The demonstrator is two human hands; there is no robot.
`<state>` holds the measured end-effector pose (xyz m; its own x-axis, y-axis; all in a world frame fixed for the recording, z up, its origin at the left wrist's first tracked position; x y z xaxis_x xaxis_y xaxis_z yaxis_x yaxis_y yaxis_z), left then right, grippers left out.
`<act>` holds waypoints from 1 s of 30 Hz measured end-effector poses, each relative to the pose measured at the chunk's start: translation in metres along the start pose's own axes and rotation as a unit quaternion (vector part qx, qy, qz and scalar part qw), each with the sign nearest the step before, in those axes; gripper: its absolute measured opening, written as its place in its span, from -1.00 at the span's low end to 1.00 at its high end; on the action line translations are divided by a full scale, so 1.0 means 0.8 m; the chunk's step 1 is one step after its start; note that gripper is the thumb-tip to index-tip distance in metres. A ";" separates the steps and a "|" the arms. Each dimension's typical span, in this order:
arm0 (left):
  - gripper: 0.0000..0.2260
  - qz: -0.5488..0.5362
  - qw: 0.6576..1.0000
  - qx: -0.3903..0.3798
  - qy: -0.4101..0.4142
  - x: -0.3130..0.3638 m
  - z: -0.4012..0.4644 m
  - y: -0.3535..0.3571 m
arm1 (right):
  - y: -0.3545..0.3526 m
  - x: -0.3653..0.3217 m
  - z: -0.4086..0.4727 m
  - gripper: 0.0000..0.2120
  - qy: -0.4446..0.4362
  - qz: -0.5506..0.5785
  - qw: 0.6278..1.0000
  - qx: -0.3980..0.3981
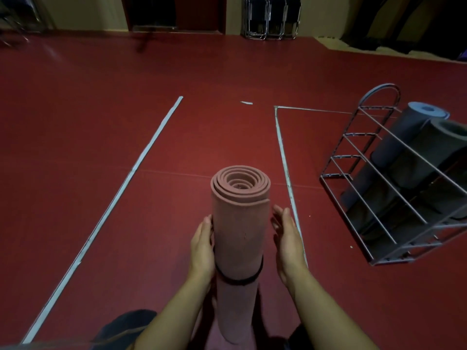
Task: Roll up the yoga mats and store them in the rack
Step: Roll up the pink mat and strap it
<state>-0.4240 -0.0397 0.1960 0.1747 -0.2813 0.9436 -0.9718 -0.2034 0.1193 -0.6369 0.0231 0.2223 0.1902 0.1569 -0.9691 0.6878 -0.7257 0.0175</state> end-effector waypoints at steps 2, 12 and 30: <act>-0.34 0.005 0.999 0.006 -0.031 0.001 0.010 0.013 | 0.029 -0.019 0.004 -0.31 0.006 -0.009 0.998 -0.057; -0.10 0.114 0.993 0.015 -0.027 0.044 0.097 0.102 | 0.087 -0.055 0.095 -0.05 0.006 -0.065 0.996 -0.058; -0.60 0.091 0.988 -0.098 -0.072 0.448 -0.003 0.296 | 0.066 -0.471 0.103 0.08 0.003 0.008 1.000 -0.018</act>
<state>-0.5919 -0.1864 0.5629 0.0005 -0.4294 0.9031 -0.9988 0.0442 0.0215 -0.7301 -0.1301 0.5684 0.2049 0.1497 -0.9673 0.7097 -0.7033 0.0415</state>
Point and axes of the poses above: each hand's wrist, its own z-axis towards the middle knuckle, its own y-axis out of the palm, x = y × z, the point moved 10 cm from there along z, towards the middle knuckle, and after that the axes turned 12 degrees about x, right-handed, at the moved point
